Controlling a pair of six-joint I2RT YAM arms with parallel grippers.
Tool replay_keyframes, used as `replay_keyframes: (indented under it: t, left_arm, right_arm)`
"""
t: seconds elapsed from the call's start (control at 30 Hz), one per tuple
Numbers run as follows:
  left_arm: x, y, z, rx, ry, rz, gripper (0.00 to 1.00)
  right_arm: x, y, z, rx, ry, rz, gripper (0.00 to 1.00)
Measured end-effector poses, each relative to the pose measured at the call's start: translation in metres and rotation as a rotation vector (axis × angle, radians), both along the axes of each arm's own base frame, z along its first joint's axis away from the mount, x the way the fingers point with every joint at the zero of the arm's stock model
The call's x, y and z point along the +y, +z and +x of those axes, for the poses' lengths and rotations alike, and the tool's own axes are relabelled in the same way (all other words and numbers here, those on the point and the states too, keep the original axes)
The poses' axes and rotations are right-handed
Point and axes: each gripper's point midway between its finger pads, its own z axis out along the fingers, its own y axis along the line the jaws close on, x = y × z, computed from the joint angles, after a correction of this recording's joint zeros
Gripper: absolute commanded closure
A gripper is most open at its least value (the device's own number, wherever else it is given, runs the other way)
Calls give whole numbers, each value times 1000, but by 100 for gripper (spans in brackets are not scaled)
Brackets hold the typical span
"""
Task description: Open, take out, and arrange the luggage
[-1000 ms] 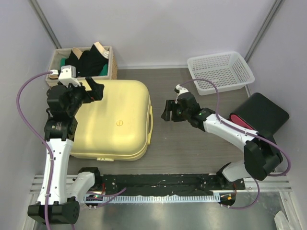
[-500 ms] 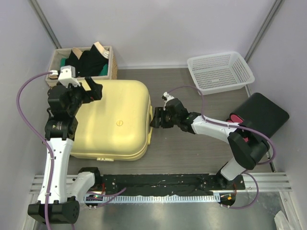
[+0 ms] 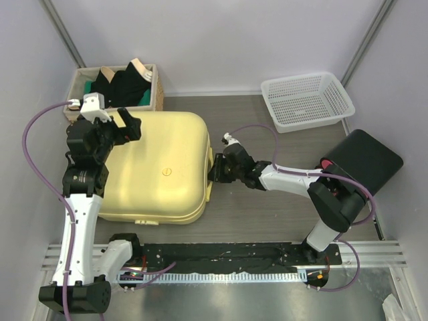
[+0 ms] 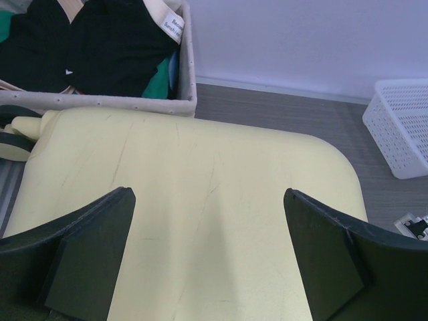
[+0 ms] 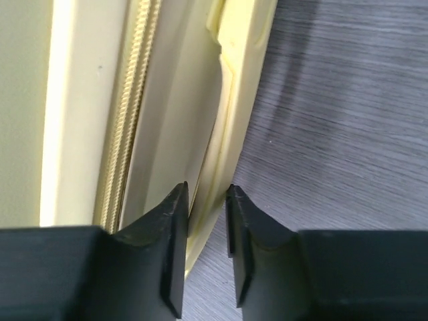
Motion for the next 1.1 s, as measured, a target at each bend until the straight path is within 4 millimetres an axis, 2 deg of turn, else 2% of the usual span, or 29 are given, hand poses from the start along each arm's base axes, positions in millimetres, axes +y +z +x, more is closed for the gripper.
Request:
replay_keyframes:
  t: [0.07, 0.1, 0.13, 0.2, 0.47, 0.77, 1.0, 1.03, 1.1]
  left_arm:
    - [1, -2, -1, 3, 7, 3, 0]
    - [2, -3, -1, 4, 11, 5, 0]
    - [3, -3, -2, 5, 15, 6, 0]
    - [4, -3, -3, 4, 21, 8, 0]
    - [10, 3, -8, -18, 52, 22, 0]
    - [13, 2, -8, -16, 68, 32, 0]
    - [15, -11, -5, 20, 85, 20, 0]
    - [16, -12, -5, 26, 90, 12, 0]
    - [15, -14, -6, 34, 98, -11, 0]
  right_arm:
    - [0, -2, 1, 14, -26, -1, 82]
    - [0, -3, 2, 23, -45, -2, 91]
    - [0, -3, 4, 26, -63, 0, 95]
    - [0, -2, 11, 21, -98, 4, 99]
    - [-7, 1, 33, -49, -200, -46, 99]
    - [-41, 11, 73, -238, -335, -233, 99]
    - [-79, 10, 121, -269, -377, -274, 99]
    - [-79, 10, 125, -272, -361, -274, 99]
    - [-96, 12, 146, -272, -371, -279, 99]
